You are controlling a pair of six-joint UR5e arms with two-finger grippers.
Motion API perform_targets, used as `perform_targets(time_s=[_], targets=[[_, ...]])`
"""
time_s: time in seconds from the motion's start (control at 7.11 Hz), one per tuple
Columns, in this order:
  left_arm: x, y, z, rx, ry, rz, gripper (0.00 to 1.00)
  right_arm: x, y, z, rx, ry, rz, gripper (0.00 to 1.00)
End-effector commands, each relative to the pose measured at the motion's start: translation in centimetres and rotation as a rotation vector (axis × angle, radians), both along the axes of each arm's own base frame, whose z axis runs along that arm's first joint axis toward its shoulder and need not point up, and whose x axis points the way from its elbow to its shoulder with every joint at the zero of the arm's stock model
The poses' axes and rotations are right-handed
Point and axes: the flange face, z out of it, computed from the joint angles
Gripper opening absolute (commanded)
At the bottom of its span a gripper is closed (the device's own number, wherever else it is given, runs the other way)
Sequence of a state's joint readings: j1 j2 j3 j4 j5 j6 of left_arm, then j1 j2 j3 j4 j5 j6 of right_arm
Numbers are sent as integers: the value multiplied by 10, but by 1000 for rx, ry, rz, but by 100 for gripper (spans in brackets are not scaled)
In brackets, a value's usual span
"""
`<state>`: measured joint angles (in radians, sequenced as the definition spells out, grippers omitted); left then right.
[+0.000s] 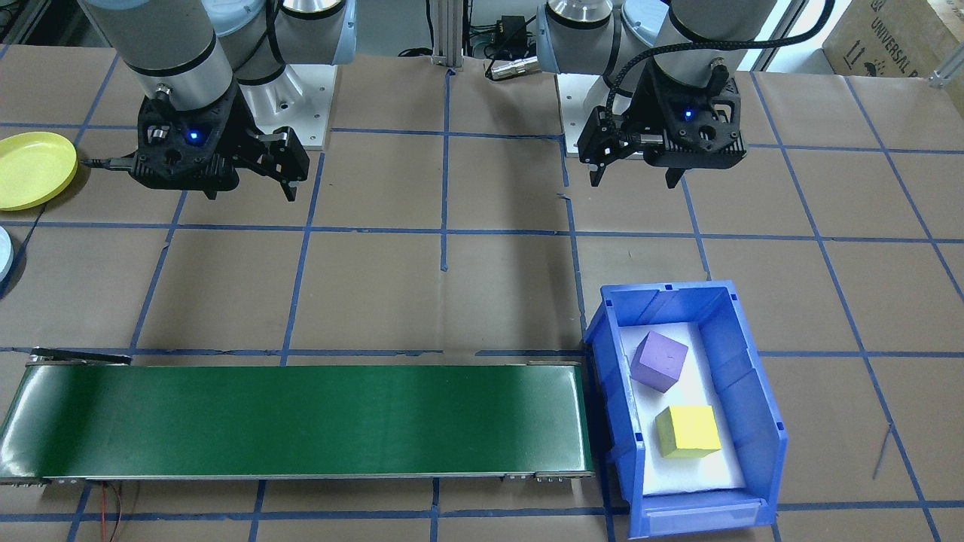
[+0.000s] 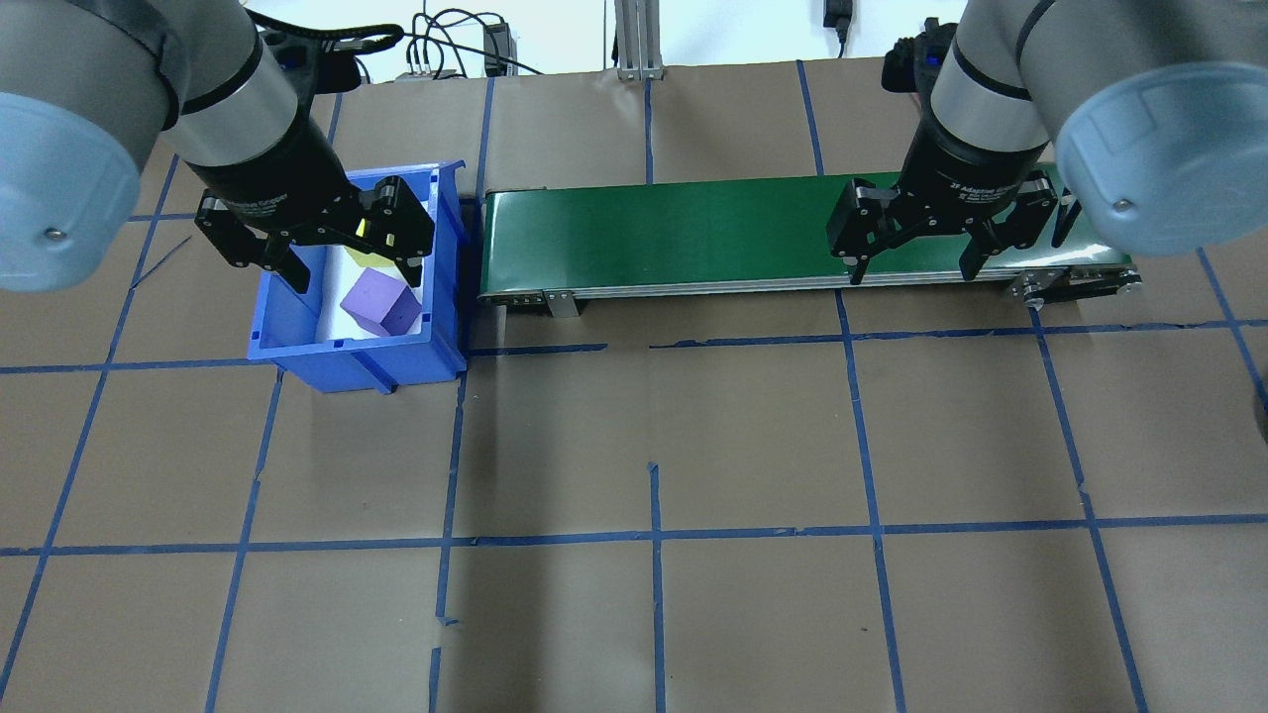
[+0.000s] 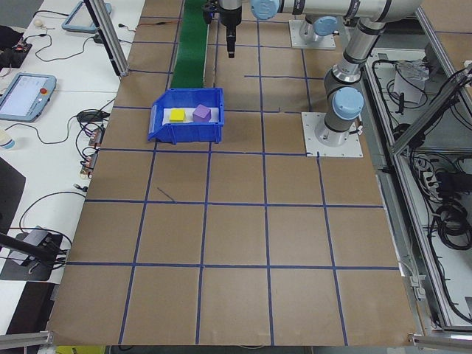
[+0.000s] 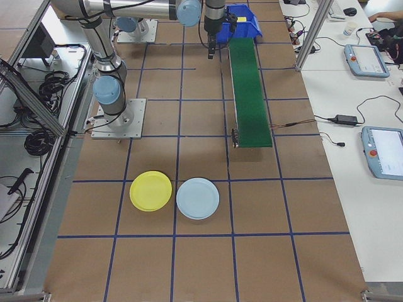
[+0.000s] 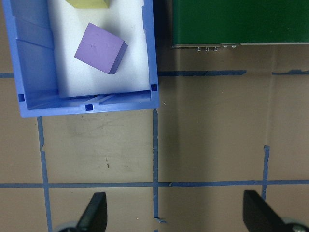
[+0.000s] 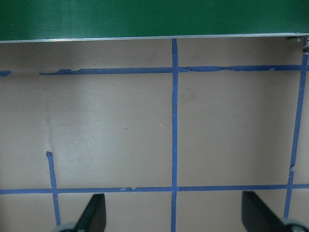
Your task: Move block left to right into plate
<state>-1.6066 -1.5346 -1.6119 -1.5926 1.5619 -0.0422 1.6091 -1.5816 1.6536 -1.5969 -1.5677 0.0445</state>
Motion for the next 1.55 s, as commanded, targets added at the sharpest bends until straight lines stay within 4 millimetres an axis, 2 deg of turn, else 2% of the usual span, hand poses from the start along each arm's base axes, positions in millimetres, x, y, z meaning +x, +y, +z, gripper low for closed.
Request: perform_targets(time_s=[0.0, 0.28, 0.42, 0.56, 0.7, 0.98, 1.12, 1.41], targets=[[0, -1, 0, -2, 0, -2, 100, 0, 0, 0, 0, 0, 0, 100], [9, -12, 8, -87, 2, -38, 100, 0, 0, -1, 2, 0, 0, 100], [34, -18, 12, -94, 0, -86, 100, 0, 0, 0, 0, 0, 0, 100], [66, -27, 1, -71, 1, -120, 100, 0, 0, 0, 0, 0, 0, 100], [76, -39, -24, -32, 4, -158, 100, 1, 0, 0, 0, 0, 3, 100], [86, -82, -77, -12, 8, -147, 100, 0, 0, 0, 0, 0, 0, 100], [87, -93, -91, -20, 8, -156, 100, 0, 0, 0, 0, 0, 0, 100], [95, -111, -131, -4, 13, -373, 100, 0, 0, 0, 0, 0, 0, 100]])
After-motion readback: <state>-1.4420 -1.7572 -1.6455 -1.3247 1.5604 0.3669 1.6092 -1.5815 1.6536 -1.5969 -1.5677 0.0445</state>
